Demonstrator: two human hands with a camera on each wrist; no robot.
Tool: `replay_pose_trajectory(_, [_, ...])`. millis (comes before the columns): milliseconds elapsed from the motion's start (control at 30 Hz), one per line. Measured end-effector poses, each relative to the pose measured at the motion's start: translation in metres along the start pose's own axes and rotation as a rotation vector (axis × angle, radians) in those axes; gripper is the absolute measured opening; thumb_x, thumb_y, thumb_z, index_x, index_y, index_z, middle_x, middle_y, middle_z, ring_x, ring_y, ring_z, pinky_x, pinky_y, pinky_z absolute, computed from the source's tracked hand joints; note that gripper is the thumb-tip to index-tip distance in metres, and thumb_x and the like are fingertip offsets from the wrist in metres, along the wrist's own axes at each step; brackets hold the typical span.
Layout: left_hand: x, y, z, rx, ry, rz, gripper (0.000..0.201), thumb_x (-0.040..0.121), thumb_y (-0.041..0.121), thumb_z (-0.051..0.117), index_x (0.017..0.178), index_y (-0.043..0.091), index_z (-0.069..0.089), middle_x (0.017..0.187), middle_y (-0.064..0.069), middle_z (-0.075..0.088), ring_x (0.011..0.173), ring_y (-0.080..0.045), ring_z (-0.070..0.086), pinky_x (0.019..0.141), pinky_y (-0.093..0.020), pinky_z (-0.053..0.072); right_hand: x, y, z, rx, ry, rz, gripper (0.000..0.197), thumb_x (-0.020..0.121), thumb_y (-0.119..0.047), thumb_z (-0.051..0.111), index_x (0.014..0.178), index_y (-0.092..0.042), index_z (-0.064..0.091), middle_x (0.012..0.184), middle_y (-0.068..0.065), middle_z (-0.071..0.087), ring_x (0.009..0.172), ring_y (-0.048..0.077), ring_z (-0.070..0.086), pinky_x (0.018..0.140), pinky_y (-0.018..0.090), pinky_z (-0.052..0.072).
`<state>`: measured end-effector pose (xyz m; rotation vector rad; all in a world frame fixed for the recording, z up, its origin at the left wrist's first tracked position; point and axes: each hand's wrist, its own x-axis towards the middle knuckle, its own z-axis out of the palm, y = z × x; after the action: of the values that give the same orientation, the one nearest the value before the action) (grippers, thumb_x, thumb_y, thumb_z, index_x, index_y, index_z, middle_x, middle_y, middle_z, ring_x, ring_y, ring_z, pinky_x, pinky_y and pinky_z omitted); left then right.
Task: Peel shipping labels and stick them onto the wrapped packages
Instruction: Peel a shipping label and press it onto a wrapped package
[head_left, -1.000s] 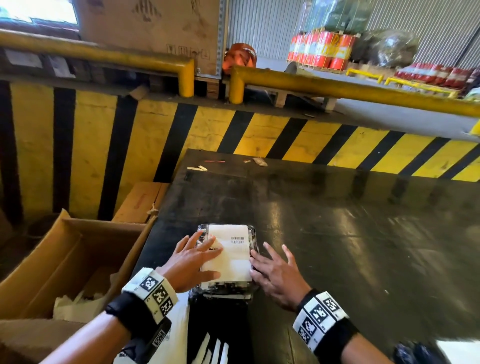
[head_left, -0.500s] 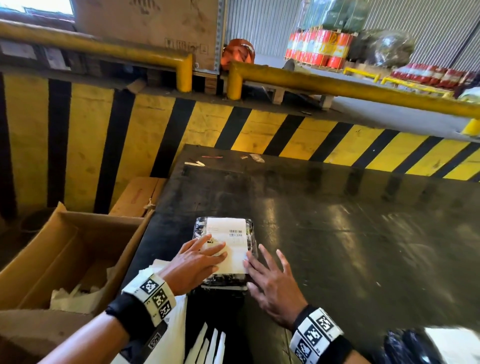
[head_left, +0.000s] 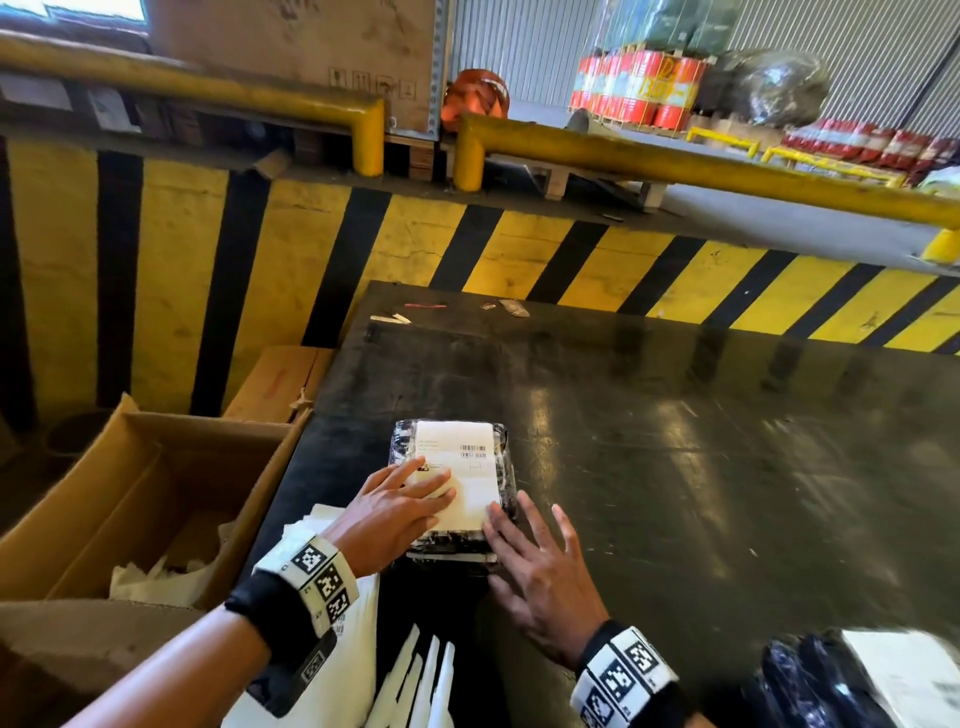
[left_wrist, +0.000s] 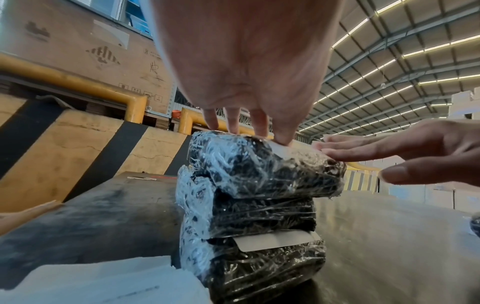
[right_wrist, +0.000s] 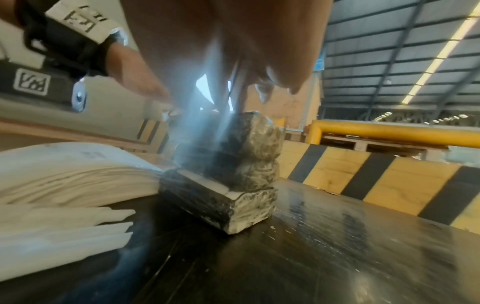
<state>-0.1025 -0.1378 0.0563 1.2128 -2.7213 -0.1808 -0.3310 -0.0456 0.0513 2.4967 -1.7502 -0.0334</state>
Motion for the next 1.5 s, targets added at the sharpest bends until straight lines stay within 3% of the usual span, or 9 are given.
replay_pose_trajectory(233, [-0.002,0.016,-0.003,0.067,0.112,0.137,0.043,0.092,0.026,0.057,0.134,0.032,0.049,0.144,0.01,0.044,0.141,-0.022,0.027,0.111,-0.044,0.027,0.032,0.005,-0.031,0.506,0.242,0.129,0.046,0.097,-0.029,0.033,0.14,-0.019,0.044,0.151,-0.01,0.033,0.144,0.008,0.014,0.11,0.02,0.005])
replay_pose_trajectory(367, [-0.014,0.029,0.006,0.15,0.11,0.187,0.043,0.093,0.034,0.038,0.135,0.029,0.046,0.142,0.01,0.047,0.137,-0.018,0.031,0.107,-0.041,0.031,0.077,0.002,-0.037,0.471,0.115,0.165,0.049,0.099,-0.015,0.035,0.147,-0.017,0.029,0.156,-0.004,0.024,0.146,0.013,0.013,0.114,0.026,0.011])
replay_pose_trajectory(633, [-0.057,-0.007,0.02,0.12,0.082,0.024,0.047,0.095,0.037,0.028,0.142,0.032,0.034,0.149,0.013,0.033,0.141,-0.02,0.024,0.113,-0.041,0.009,0.097,-0.009,-0.009,0.357,0.014,0.143,0.05,0.1,-0.021,0.028,0.15,-0.024,0.02,0.159,-0.007,0.012,0.147,0.011,0.005,0.118,0.034,-0.002])
replay_pose_trajectory(767, [-0.06,-0.014,0.018,0.102,0.139,-0.013,0.052,0.098,0.047,0.012,0.136,0.035,0.045,0.143,0.016,0.041,0.138,-0.017,0.03,0.113,-0.044,0.023,0.098,-0.008,-0.008,0.363,-0.013,0.153,0.051,0.101,-0.021,0.027,0.15,-0.024,0.017,0.16,-0.008,0.009,0.147,0.011,0.003,0.118,0.035,-0.005])
replay_pose_trajectory(933, [-0.035,0.003,-0.005,0.003,0.261,-0.009,0.041,0.09,0.044,0.036,0.113,0.031,0.067,0.123,0.015,0.063,0.128,-0.015,0.049,0.108,-0.03,0.03,0.097,-0.012,-0.011,0.397,0.008,0.193,0.051,0.1,-0.022,0.027,0.15,-0.027,0.019,0.159,-0.011,0.009,0.147,0.01,0.002,0.118,0.04,-0.005])
replay_pose_trajectory(1067, [-0.006,0.018,0.002,-0.013,0.157,-0.007,0.054,0.089,0.041,0.023,0.134,0.029,0.05,0.144,0.014,0.043,0.144,-0.017,0.022,0.117,-0.036,0.007,0.096,-0.011,-0.011,0.418,0.016,0.196,0.048,0.102,-0.025,0.026,0.15,-0.029,0.019,0.159,-0.013,0.009,0.147,0.009,0.002,0.117,0.037,-0.004])
replay_pose_trajectory(1200, [-0.014,-0.006,0.009,-0.031,0.176,-0.053,0.051,0.092,0.041,0.02,0.134,0.035,0.049,0.141,0.018,0.046,0.143,-0.011,0.019,0.113,-0.037,-0.002,0.096,-0.011,-0.011,0.461,0.019,0.2,0.049,0.101,-0.023,0.029,0.149,-0.03,0.022,0.158,-0.015,0.01,0.146,0.007,0.002,0.117,0.035,-0.004])
replay_pose_trajectory(1367, [-0.028,-0.032,0.002,-0.057,0.184,-0.043,0.071,0.09,0.063,0.001,0.128,0.038,0.054,0.136,0.024,0.048,0.141,-0.005,0.021,0.115,-0.032,0.005,0.097,-0.01,-0.014,0.482,0.017,0.211,0.048,0.101,-0.023,0.029,0.148,-0.031,0.024,0.158,-0.016,0.011,0.146,0.006,0.002,0.117,0.035,-0.004])
replay_pose_trajectory(1500, [-0.007,-0.022,-0.016,-0.025,0.191,-0.021,0.044,0.093,0.042,0.029,0.115,0.031,0.066,0.124,0.016,0.062,0.131,-0.015,0.046,0.108,-0.027,0.021,0.097,-0.011,-0.013,0.484,0.016,0.216,0.047,0.101,-0.023,0.027,0.148,-0.031,0.024,0.158,-0.015,0.011,0.146,0.006,0.002,0.118,0.036,-0.004])
